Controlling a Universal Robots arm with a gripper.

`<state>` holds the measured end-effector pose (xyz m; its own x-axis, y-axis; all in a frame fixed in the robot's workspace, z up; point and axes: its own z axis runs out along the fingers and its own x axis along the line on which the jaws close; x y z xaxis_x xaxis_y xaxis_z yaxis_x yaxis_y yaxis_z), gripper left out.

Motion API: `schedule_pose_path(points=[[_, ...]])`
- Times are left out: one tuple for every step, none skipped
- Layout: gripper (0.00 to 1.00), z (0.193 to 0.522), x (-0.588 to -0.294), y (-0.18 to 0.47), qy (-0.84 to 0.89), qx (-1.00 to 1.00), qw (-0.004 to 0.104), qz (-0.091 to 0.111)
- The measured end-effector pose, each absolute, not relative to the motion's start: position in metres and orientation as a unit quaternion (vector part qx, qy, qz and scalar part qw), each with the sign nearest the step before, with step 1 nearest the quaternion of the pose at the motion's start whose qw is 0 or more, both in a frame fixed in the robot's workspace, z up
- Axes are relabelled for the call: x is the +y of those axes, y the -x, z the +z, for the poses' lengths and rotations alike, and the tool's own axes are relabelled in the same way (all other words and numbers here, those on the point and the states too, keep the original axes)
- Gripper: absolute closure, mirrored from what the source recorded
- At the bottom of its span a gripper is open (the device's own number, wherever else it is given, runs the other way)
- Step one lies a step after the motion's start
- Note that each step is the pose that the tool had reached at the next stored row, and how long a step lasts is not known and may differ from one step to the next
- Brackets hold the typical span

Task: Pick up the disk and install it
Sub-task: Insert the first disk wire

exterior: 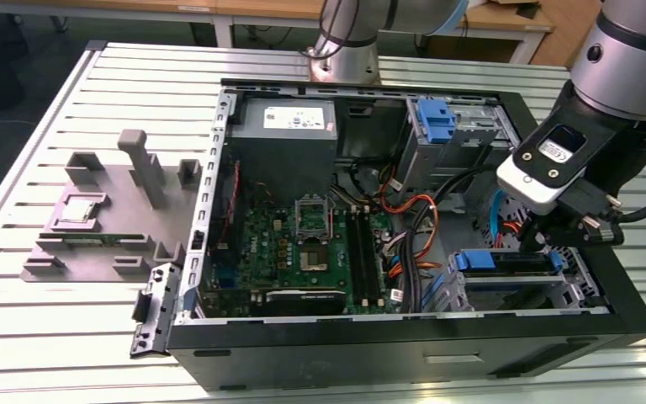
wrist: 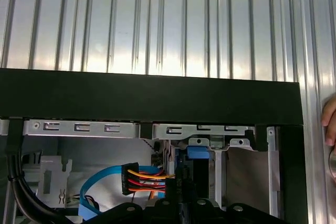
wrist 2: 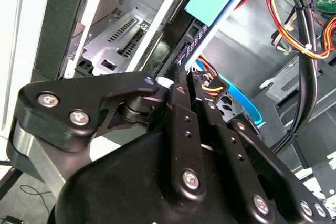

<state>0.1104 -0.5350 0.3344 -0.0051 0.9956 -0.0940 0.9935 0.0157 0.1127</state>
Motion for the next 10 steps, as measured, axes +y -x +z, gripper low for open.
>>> schedule_pose_path(points=[[0.84,0.3344,-0.535,-0.1104,-0.702,0.709,0.073,0.007],[0.84,0.3344,-0.535,-0.1104,-0.703,0.708,0.073,0.007],[0.84,0.3343,-0.5351,-0.1104,-0.704,0.706,0.073,0.007],[0.84,0.3341,-0.5351,-0.1103,-0.707,0.704,0.073,0.007],[0.84,0.3341,-0.5352,-0.1103,-0.709,0.701,0.073,0.007],[0.84,0.3339,-0.5354,-0.1103,-0.711,0.7,0.073,0.007],[0.84,0.3338,-0.536,-0.1102,-0.711,0.699,0.073,0.007],[0.84,0.3338,-0.5371,-0.11,-0.711,0.699,0.072,0.007],[0.84,0.3338,-0.5384,-0.1097,-0.711,0.699,0.072,0.007],[0.84,0.3337,-0.5394,-0.1095,-0.711,0.699,0.072,0.008]])
